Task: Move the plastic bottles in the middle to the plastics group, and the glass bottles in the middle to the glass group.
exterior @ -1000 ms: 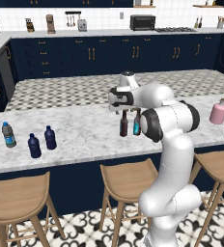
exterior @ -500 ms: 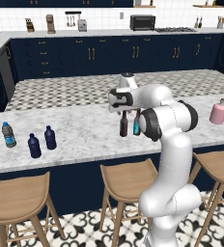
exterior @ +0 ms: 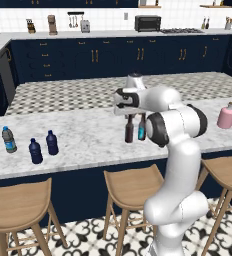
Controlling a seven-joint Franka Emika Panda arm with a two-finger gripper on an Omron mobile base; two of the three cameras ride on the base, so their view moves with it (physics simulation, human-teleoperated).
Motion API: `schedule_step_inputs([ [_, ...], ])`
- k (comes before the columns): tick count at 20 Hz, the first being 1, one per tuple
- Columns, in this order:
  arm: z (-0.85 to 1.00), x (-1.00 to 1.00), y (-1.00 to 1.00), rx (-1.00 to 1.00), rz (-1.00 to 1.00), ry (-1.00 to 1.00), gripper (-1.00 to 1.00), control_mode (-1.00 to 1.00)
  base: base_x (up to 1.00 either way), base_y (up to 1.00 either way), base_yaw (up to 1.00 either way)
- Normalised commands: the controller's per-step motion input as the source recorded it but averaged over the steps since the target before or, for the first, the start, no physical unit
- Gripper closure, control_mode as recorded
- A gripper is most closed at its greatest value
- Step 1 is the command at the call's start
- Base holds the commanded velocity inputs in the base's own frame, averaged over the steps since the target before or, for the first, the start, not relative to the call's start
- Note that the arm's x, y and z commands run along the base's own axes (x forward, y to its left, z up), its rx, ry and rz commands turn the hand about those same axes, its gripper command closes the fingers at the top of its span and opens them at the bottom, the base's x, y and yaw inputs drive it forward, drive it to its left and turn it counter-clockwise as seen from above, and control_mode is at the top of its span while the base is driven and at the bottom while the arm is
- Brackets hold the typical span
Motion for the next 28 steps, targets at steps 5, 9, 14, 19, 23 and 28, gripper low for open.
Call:
schedule_step_inputs([
  [5, 0.15, -0.87, 0.00, 0.06, 0.00, 0.00, 1.00, -1.00, 0.00, 0.00, 0.00],
  [9, 0.15, -0.96, 0.00, 0.00, 0.00, -0.02, 1.00, -1.00, 0.00, 0.00, 0.00],
  [14, 0.15, -0.81, -0.21, -0.01, 0.00, -0.17, 1.00, -1.00, 0.00, 0.00, 0.00],
  [19, 0.25, -0.30, -0.57, -0.06, 0.00, -0.12, 1.00, -1.00, 0.00, 0.00, 0.00],
  [23, 0.19, -0.01, -0.71, -0.08, 0.00, 0.00, 1.00, -1.00, 0.00, 0.00, 0.00],
  [28, 0.21, 0.01, -0.77, -0.06, 0.00, 0.07, 1.00, -1.00, 0.00, 0.00, 0.00],
])
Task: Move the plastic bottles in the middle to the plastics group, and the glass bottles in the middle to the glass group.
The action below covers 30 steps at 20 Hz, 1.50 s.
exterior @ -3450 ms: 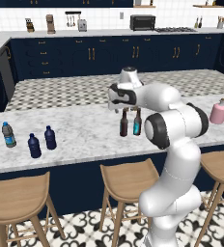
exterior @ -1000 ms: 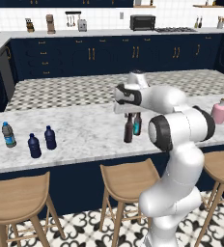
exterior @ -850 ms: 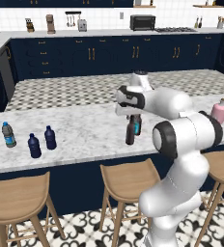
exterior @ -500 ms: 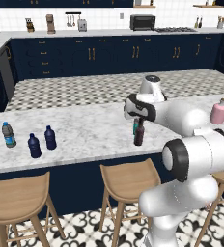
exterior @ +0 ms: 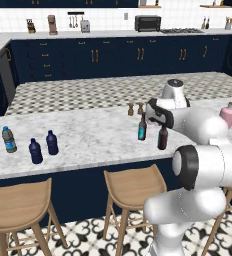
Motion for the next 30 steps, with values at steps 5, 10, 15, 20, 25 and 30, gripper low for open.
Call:
schedule_step_inputs([
  [5, 0.18, 0.11, -0.75, -0.01, 0.00, 0.00, 1.00, -1.00, 0.00, 0.00, 0.00],
  [10, 0.15, 0.09, -0.78, 0.00, 0.00, 0.00, 1.00, -1.00, 0.00, 0.00, 0.00],
  [15, 0.08, 0.01, -0.91, -0.02, 0.00, 0.00, 1.00, -1.00, 0.00, 0.00, 0.00],
  [20, 0.04, 0.00, -0.92, -0.03, 0.00, 0.00, 1.00, -1.00, 0.00, 0.00, 0.00],
  [25, 0.04, 0.09, -0.84, -0.03, -0.04, 0.00, 1.00, -1.00, 0.00, 0.00, 0.00],
  [30, 0.07, 0.30, -0.56, -0.01, -0.10, 0.00, 1.00, -1.00, 0.00, 0.00, 0.00],
])
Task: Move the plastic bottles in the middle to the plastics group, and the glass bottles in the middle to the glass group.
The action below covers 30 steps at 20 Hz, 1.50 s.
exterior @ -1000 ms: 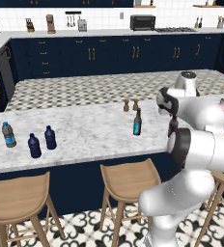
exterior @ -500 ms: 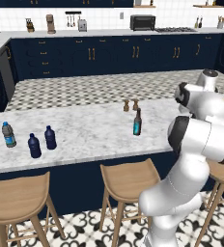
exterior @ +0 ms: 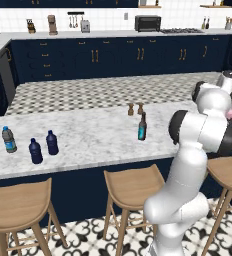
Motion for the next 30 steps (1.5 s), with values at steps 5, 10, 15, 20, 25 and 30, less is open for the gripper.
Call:
schedule_step_inputs([
  [5, -0.01, 0.33, -0.31, 0.00, -0.07, 0.00, 1.00, -1.00, 0.00, 0.00, 0.00],
  [10, -0.18, 0.17, -0.22, 0.00, -0.04, -0.11, 1.00, -1.00, 0.00, 0.00, 0.00],
  [15, -0.27, 0.07, -0.11, 0.03, 0.00, -0.21, 1.00, -1.00, 0.00, 0.00, 0.00],
  [20, -0.42, 0.06, -0.01, 0.00, -0.02, -0.09, 1.00, -1.00, 0.00, 0.00, 0.00],
  [25, -0.37, 0.21, -0.03, -0.04, -0.06, 0.00, 1.00, -1.00, 0.00, 0.00, 0.00],
  [30, -0.38, 0.17, 0.00, -0.06, -0.06, 0.00, 1.00, -1.00, 0.00, 0.00, 0.00],
])
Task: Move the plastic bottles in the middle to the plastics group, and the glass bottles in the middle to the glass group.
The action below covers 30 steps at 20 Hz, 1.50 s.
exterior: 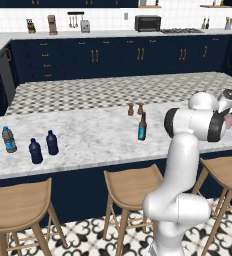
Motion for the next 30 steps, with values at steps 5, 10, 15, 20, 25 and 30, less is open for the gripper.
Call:
schedule_step_inputs([
  [5, -0.37, 0.14, -0.10, -0.02, -0.04, 0.00, 1.00, -1.00, 0.00, 0.00, 0.00],
  [10, -0.37, 0.08, -0.09, 0.00, -0.04, 0.00, 1.00, -1.00, 0.00, 0.00, 0.00],
  [15, -0.48, 0.00, 0.04, 0.00, -0.05, 0.00, 1.00, -1.00, 0.00, 0.00, 0.00],
  [20, -0.43, 0.00, 0.06, 0.00, -0.05, 0.00, -1.00, -1.00, 0.00, 0.00, 0.00],
  [25, -0.15, 0.03, 0.00, 0.00, -0.01, 0.00, -1.00, -1.00, 0.00, 0.00, 0.00],
  [30, -0.01, 0.08, 0.00, 0.00, 0.00, 0.00, -1.00, -1.00, 0.00, 0.00, 0.00],
])
